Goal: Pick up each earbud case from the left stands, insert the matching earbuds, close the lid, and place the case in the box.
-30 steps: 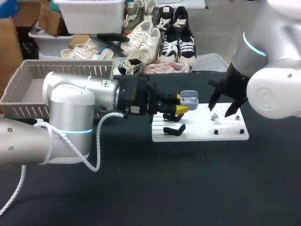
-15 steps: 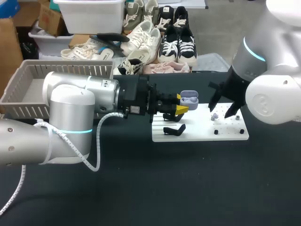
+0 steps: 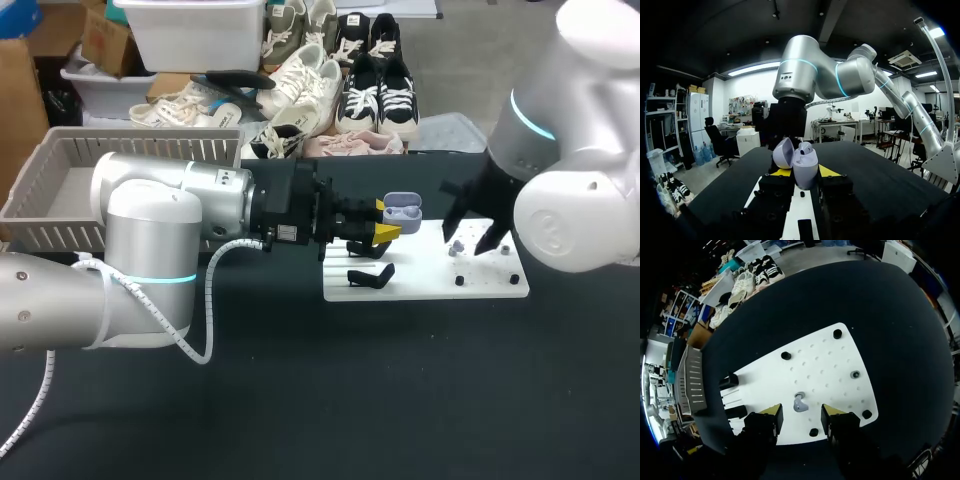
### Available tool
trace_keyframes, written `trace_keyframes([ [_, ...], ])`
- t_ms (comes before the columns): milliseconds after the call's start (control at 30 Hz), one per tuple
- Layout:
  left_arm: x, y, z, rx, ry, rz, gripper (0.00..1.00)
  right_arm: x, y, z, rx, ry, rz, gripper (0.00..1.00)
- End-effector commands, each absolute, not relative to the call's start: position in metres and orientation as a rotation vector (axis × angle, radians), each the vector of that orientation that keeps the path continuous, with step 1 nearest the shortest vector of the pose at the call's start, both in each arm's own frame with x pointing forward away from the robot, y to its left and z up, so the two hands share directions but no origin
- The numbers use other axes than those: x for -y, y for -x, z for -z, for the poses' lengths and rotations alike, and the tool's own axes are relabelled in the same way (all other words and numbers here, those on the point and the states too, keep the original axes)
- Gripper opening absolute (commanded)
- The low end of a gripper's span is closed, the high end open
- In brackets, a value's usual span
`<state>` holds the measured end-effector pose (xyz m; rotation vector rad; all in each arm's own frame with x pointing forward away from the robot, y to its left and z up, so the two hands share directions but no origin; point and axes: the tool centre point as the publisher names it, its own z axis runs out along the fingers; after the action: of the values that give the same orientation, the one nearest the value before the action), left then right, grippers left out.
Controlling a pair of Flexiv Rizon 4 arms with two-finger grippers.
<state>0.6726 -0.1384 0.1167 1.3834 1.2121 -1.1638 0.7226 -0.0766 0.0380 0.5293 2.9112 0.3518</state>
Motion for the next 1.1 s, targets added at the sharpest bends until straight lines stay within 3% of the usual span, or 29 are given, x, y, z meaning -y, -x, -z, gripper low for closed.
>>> trace_keyframes([
  [33, 0.1383, -0.6725, -0.1162, -1.211, -1.382, 1.163, 0.0, 0.0738, -0.7252, -0.0336, -2.91, -0.532, -0.345, 0.47],
  [1100, 0.1383, -0.6725, -0.1162, -1.211, -1.382, 1.163, 0.0, 0.0741, -0.729, -0.0243, -2.933, -0.53, -0.338, 0.33],
])
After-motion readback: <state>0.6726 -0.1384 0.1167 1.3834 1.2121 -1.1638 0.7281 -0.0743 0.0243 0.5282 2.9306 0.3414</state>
